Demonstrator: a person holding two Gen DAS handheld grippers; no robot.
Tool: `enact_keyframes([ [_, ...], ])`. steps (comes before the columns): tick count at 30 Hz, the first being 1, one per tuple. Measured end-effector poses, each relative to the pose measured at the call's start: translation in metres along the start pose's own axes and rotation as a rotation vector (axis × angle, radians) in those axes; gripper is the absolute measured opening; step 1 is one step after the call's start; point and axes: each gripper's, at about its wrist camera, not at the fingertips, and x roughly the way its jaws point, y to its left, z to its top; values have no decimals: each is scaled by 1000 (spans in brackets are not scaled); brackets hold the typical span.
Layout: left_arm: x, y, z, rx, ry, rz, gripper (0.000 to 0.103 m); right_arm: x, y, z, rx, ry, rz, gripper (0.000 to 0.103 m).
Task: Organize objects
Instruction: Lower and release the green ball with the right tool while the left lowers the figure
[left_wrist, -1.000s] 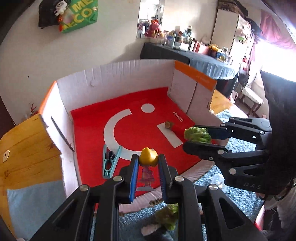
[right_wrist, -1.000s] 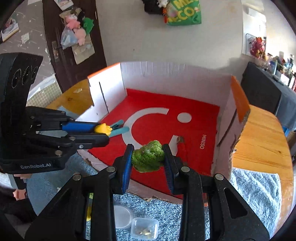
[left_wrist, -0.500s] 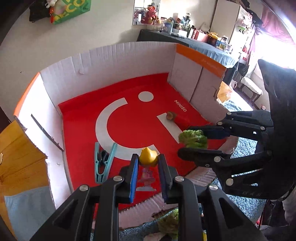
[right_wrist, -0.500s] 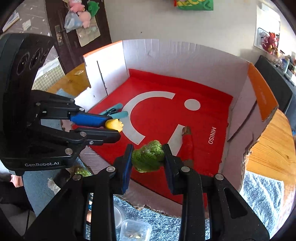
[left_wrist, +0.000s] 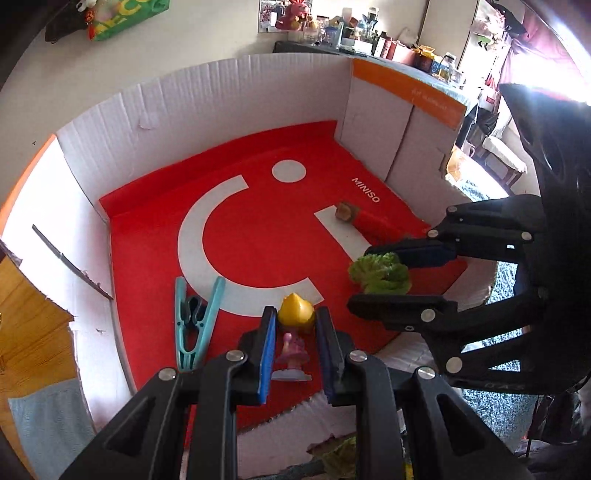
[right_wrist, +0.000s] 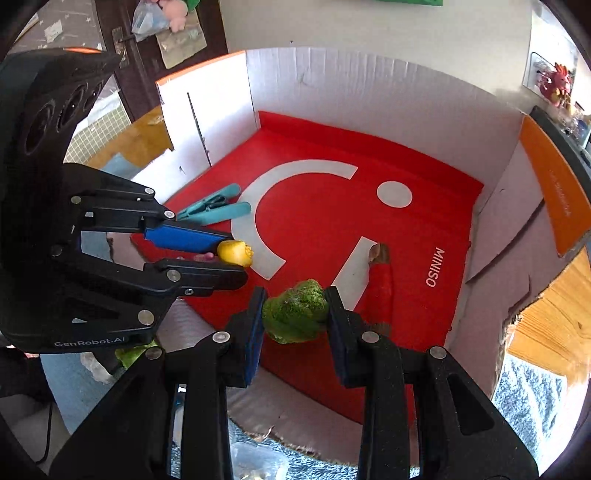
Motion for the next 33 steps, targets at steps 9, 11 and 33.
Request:
enact_keyframes([
  [9, 2, -1, -1, 5, 0, -4, 22, 7, -2, 2, 5, 28, 34, 30],
  [11, 2, -1, -1, 5, 1, -4, 22, 7, -3, 2, 6, 31, 36, 30],
  [33, 2, -4, -1, 19, 8, -6, 27, 6, -3, 9, 0, 53, 36, 31],
])
